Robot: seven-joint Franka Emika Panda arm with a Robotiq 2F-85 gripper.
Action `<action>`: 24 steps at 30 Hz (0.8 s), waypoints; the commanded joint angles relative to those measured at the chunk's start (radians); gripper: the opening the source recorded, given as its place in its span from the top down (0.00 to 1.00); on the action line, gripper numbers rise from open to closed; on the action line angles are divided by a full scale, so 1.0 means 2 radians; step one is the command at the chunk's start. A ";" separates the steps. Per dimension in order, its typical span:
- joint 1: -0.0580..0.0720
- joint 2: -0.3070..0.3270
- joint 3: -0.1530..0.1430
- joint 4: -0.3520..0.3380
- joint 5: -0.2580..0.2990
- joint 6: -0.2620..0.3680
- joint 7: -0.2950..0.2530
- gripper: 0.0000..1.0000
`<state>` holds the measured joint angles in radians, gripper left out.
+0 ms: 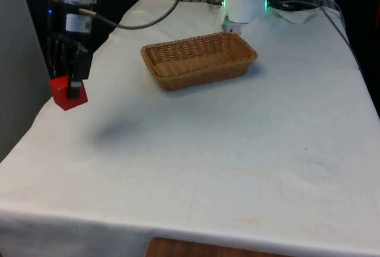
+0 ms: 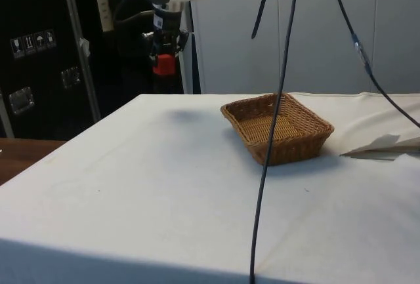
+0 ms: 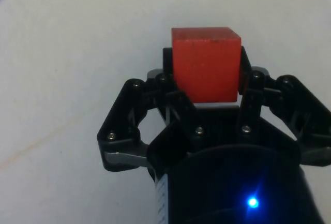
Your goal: Pick up the cube and place it into the basket.
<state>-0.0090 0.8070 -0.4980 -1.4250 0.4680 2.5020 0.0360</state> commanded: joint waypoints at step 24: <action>0.026 -0.100 -0.003 -0.127 -0.002 0.039 -0.017 0.99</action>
<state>0.0390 0.6150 -0.4980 -1.6650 0.4660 2.5620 0.0050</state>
